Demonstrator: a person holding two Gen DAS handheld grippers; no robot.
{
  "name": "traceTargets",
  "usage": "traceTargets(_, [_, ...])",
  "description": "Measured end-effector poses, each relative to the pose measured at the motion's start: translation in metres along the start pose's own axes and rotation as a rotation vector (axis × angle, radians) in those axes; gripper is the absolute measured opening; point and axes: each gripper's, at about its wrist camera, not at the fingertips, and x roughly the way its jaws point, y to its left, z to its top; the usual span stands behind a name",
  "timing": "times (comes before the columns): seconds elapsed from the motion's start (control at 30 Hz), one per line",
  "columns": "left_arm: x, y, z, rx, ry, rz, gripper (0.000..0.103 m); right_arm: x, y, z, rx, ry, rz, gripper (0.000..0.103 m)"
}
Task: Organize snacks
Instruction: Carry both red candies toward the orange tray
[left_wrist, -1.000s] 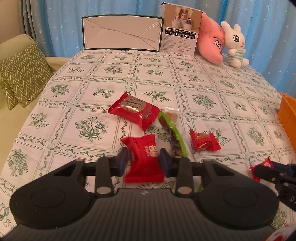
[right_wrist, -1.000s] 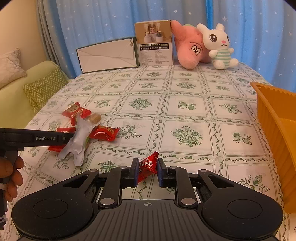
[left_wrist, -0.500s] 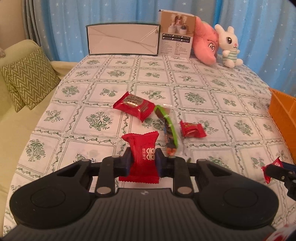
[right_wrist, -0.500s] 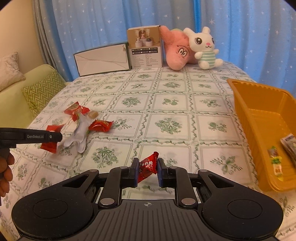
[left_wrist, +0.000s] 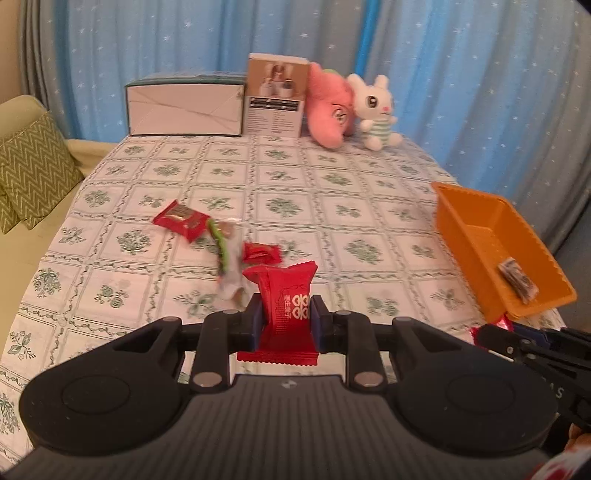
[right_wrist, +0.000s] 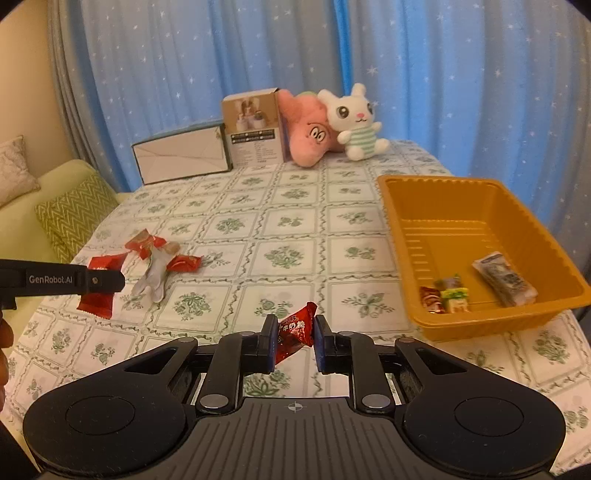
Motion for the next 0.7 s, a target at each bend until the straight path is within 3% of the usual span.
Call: traceTargets(0.7, [-0.044,-0.097,-0.012,0.090,-0.014,-0.143,0.023,-0.082,-0.049,-0.004,0.068,-0.056,-0.092,0.020])
